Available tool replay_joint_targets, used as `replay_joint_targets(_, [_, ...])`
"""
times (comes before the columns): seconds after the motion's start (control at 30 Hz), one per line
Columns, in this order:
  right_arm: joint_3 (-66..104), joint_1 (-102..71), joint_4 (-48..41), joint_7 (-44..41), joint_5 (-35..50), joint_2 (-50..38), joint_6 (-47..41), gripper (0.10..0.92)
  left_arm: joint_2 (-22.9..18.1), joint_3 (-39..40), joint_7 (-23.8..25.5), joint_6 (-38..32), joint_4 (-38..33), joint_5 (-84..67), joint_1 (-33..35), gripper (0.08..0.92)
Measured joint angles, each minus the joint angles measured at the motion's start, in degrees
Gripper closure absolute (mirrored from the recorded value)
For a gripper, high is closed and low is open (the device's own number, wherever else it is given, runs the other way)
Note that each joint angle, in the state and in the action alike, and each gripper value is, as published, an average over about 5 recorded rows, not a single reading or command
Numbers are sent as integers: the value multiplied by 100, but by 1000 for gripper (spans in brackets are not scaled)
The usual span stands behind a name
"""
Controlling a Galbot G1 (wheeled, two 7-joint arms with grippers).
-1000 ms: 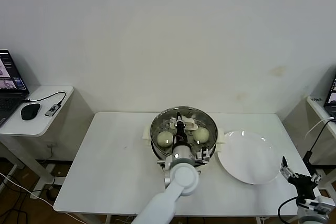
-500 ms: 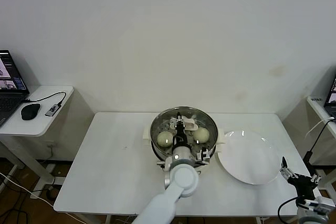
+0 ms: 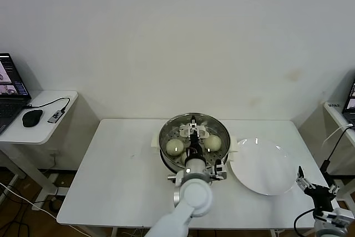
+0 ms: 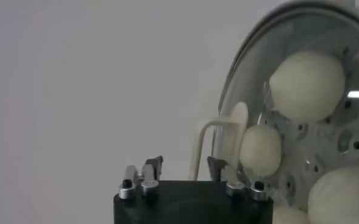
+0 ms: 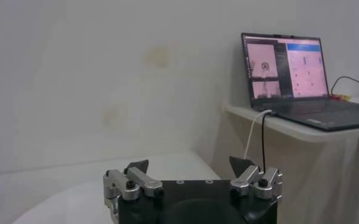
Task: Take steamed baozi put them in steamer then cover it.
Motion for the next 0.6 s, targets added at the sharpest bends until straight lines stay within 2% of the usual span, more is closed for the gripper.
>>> replay_joint_targets(0.13, [1,-1,-3,0,0,-2,2,203,0,-29,108,0,-180,-36,81,184])
replay_joint_targets(0.6, [3,4,-25,-7,26,-52,32,203,201,-207,228,1,-830,-190,441,177])
